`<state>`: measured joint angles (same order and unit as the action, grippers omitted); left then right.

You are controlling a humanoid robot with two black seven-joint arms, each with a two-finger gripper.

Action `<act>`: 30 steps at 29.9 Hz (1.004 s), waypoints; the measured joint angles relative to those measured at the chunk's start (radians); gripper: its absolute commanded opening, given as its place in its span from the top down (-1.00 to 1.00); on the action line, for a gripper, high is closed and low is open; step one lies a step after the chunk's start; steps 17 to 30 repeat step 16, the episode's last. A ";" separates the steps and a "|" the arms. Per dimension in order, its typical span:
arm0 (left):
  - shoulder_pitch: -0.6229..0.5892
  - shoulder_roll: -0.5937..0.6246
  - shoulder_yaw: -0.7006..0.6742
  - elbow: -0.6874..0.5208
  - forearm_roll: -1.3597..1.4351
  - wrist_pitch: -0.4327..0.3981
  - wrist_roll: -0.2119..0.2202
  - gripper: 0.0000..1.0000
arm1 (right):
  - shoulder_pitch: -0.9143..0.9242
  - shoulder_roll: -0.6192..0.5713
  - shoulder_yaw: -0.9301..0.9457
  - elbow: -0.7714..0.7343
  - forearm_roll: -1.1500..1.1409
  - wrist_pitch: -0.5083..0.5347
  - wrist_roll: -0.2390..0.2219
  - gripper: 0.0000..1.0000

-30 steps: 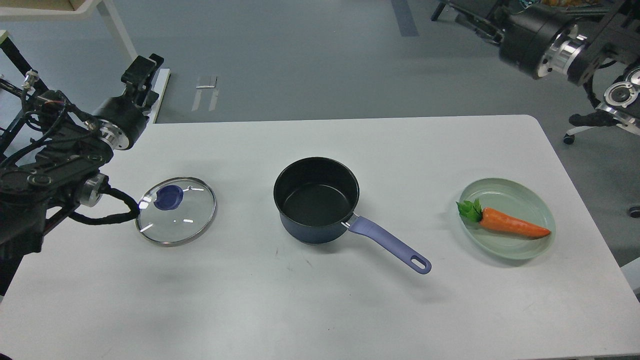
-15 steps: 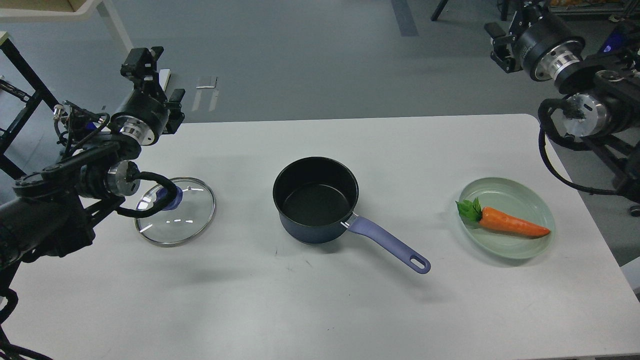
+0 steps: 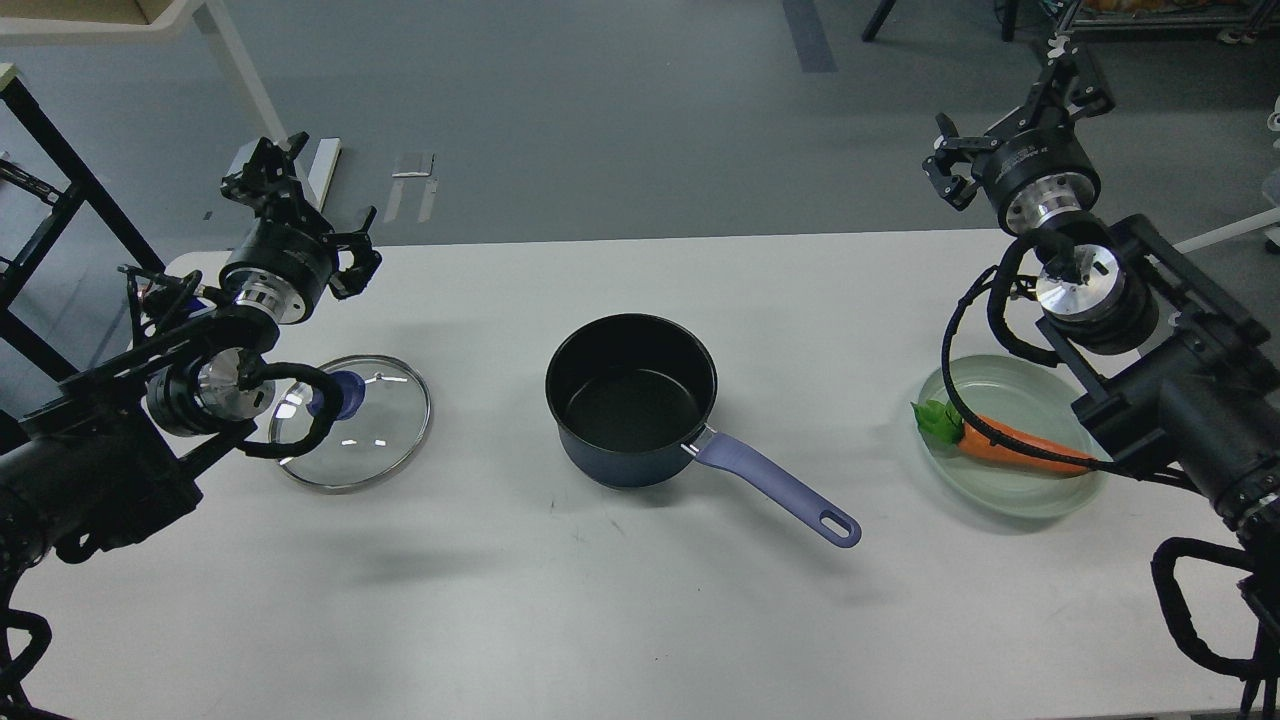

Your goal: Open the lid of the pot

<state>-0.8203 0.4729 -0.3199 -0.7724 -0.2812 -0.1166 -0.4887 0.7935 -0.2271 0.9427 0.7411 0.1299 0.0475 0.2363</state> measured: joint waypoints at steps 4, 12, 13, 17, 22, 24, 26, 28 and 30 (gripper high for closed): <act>0.001 -0.009 -0.007 0.005 -0.001 -0.017 0.000 -0.99 | -0.037 0.030 0.011 0.000 0.059 0.052 0.000 -1.00; 0.041 -0.028 -0.063 0.006 -0.013 -0.024 0.000 -0.99 | -0.057 0.055 0.012 -0.023 0.113 0.079 0.001 -1.00; 0.046 -0.029 -0.065 0.006 -0.013 -0.024 0.000 -0.99 | -0.057 0.056 0.010 -0.028 0.113 0.080 0.002 -1.00; 0.053 -0.029 -0.074 0.006 -0.015 -0.023 0.000 -0.99 | -0.057 0.057 0.000 -0.038 0.113 0.081 0.003 -1.00; 0.053 -0.029 -0.074 0.006 -0.015 -0.023 0.000 -0.99 | -0.057 0.057 0.000 -0.038 0.113 0.081 0.003 -1.00; 0.053 -0.029 -0.074 0.006 -0.015 -0.023 0.000 -0.99 | -0.057 0.057 0.000 -0.038 0.113 0.081 0.003 -1.00; 0.053 -0.029 -0.074 0.006 -0.015 -0.023 0.000 -0.99 | -0.057 0.057 0.000 -0.038 0.113 0.081 0.003 -1.00; 0.053 -0.029 -0.074 0.006 -0.015 -0.023 0.000 -0.99 | -0.057 0.057 0.000 -0.038 0.113 0.081 0.003 -1.00; 0.053 -0.029 -0.074 0.006 -0.015 -0.023 0.000 -0.99 | -0.057 0.057 0.000 -0.038 0.113 0.081 0.003 -1.00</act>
